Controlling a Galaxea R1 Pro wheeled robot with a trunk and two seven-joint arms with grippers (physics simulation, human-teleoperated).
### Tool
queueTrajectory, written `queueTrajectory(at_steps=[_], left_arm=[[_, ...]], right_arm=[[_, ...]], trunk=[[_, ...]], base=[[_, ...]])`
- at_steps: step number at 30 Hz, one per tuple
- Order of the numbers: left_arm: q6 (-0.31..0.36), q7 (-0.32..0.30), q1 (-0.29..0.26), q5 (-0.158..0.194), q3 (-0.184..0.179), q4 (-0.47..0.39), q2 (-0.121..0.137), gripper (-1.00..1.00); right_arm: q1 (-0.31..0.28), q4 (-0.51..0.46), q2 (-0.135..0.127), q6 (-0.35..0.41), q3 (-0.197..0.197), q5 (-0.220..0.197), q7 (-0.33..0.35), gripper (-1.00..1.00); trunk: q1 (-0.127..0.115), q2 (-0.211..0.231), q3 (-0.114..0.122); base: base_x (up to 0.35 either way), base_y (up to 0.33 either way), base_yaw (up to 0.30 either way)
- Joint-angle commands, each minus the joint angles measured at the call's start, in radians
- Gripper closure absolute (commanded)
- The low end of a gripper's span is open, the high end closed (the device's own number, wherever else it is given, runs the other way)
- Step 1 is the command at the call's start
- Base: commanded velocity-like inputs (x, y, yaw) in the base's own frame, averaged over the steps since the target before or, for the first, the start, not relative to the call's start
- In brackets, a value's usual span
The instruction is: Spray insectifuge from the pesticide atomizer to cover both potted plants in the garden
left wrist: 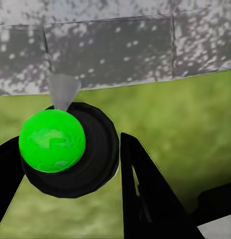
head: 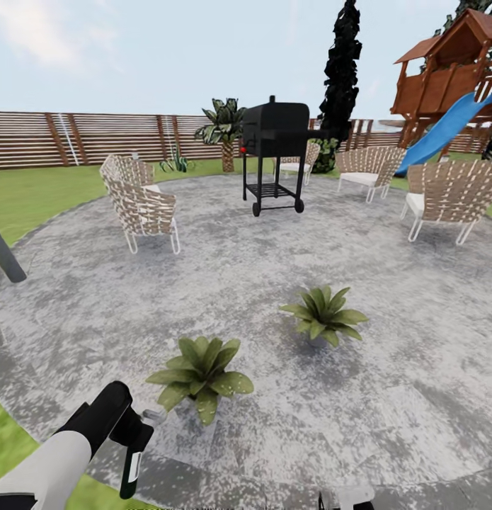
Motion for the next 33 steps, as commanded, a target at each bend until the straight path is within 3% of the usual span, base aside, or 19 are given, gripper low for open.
queueTrajectory(at_steps=[1,15,23,33], left_arm=[[0.002,-0.008,0.0,-0.008,-0.002,-0.002,0.001,1.0],[0.002,-0.008,0.002,-0.006,-0.002,-0.001,-0.002,1.0],[-0.001,-0.01,0.004,-0.005,-0.003,-0.001,-0.002,1.0],[0.001,-0.011,0.003,-0.006,-0.002,-0.001,-0.002,1.0]], right_arm=[[-0.001,0.001,0.0,0.0,0.003,0.01,-0.01,-1.0],[-0.001,0.001,0.0,0.0,0.003,0.01,-0.01,-1.0],[-0.001,0.001,0.0,0.0,0.003,0.01,-0.01,-1.0],[-0.001,0.001,0.0,0.0,0.003,0.01,-0.01,-1.0]], trunk=[[0.0,0.0,0.0],[0.0,0.0,0.008],[0.0,0.0,0.01],[0.0,0.0,0.014]], base=[[-0.151,0.241,-0.195],[0.033,0.288,-0.109],[0.018,0.041,-0.227],[-0.196,0.19,-0.254]])
